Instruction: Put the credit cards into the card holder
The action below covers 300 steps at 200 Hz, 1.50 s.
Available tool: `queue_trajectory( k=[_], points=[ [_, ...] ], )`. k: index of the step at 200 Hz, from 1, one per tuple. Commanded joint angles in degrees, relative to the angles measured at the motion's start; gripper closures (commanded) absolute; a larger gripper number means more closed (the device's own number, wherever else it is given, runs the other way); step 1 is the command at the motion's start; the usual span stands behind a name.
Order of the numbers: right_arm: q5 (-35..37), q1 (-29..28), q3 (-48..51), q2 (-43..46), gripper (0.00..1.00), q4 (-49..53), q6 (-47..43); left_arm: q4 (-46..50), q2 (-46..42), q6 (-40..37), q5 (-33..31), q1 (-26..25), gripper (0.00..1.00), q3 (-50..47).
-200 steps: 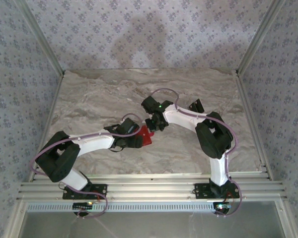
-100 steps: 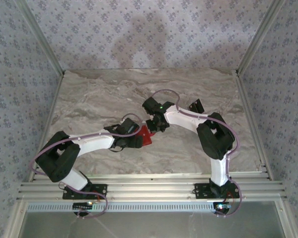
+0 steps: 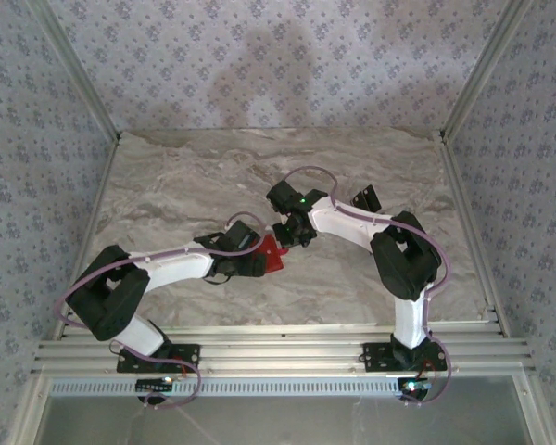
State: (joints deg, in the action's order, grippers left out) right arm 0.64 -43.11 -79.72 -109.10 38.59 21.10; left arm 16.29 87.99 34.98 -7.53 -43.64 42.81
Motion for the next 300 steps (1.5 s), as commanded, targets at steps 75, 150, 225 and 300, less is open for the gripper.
queue_trajectory(
  k=[75, 150, 225, 300],
  points=[
    [-0.8, 0.3, 0.5, 0.1, 0.79, -0.8, 0.1, 6.0, 2.0, -0.4, -4.2, 0.6, 0.07, -2.9],
    [-1.3, 0.1, 0.7, 1.1, 0.74, -1.3, -0.1, 5.8, 2.1, -0.4, -4.1, 0.7, 0.07, -3.0],
    [-0.7, -0.2, 1.6, 2.4, 0.72, -2.8, 0.1, 5.6, 2.2, -0.3, -3.9, 0.7, 0.07, -3.2],
    [0.6, -1.4, 1.5, 5.3, 0.72, -2.8, 0.7, 5.6, 2.4, -0.4, -3.9, 0.7, 0.08, -2.9]
  ],
)
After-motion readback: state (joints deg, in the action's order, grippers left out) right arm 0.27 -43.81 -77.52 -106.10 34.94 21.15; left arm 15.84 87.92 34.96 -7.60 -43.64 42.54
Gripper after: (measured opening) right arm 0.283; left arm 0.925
